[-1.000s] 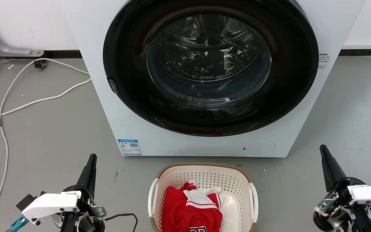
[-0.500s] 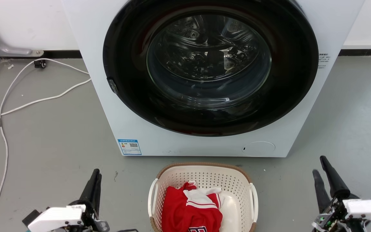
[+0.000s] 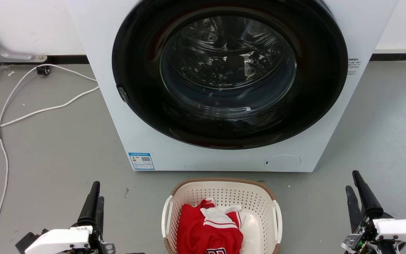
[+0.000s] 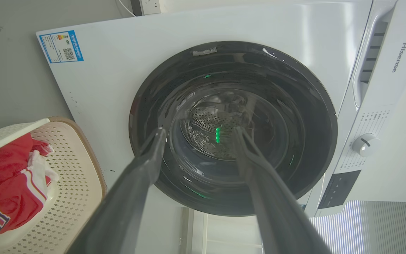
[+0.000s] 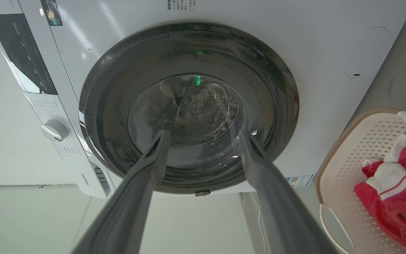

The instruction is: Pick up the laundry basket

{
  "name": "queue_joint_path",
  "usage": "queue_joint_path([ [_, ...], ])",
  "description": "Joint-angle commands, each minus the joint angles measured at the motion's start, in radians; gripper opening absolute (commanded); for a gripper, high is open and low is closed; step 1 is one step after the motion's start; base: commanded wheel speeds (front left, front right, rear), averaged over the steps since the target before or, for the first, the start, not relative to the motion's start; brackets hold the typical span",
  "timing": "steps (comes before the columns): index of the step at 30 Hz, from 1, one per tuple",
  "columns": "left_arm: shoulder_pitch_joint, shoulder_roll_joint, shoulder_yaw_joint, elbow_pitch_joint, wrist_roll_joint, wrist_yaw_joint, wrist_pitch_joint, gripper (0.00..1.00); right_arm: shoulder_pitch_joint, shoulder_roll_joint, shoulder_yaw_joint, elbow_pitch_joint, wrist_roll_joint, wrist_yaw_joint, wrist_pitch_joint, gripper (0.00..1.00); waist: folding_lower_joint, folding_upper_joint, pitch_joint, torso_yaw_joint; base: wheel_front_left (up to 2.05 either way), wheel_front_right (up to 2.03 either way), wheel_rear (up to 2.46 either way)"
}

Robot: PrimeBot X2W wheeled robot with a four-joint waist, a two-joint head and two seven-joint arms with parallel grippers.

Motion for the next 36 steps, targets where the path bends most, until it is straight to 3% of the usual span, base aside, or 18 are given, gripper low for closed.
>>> queue_joint_path([
  [1, -0.007, 0.003, 0.01, -0.02, 0.019, 0.002, -0.009, 1.0, -0.013, -0.003, -0.002, -0.024, -0.017, 0.002, -0.01, 1.0, 0.0, 0.0, 0.0, 0.0, 0.0, 0.0, 0.0],
  [9, -0.003, 0.004, 0.044, -0.05, 0.117, 0.024, -0.043, 1.0, -0.012, -0.004, -0.037, -0.039, -0.154, 0.002, -0.044, 1.0, 0.0, 0.0, 0.0, -0.001, 0.0, 0.0, 0.0],
  [17, -0.001, 0.005, 0.054, -0.147, 0.285, 0.067, -0.075, 1.0, -0.034, -0.004, -0.069, -0.121, -0.409, 0.002, -0.075, 1.0, 0.0, 0.0, 0.004, -0.002, 0.0, 0.0, 0.0],
  [28, 0.011, 0.005, -0.055, -0.292, 0.588, 0.158, -0.113, 1.0, -0.039, -0.004, -0.009, -0.276, -0.771, 0.002, -0.115, 1.0, 0.0, 0.0, 0.01, -0.004, 0.0, 0.0, 0.0],
  [33, 0.021, 0.005, -0.111, -0.313, 0.727, 0.138, -0.13, 1.0, -0.033, -0.004, 0.032, -0.323, -0.931, 0.002, -0.131, 1.0, 0.0, 0.0, 0.01, -0.006, 0.0, 0.0, 0.0],
  [36, 0.027, 0.006, -0.13, -0.325, 0.8, 0.152, -0.139, 1.0, -0.027, -0.004, 0.048, -0.336, -0.996, 0.002, -0.141, 1.0, 0.0, 0.0, 0.01, -0.008, 0.0, 0.0, 0.0],
])
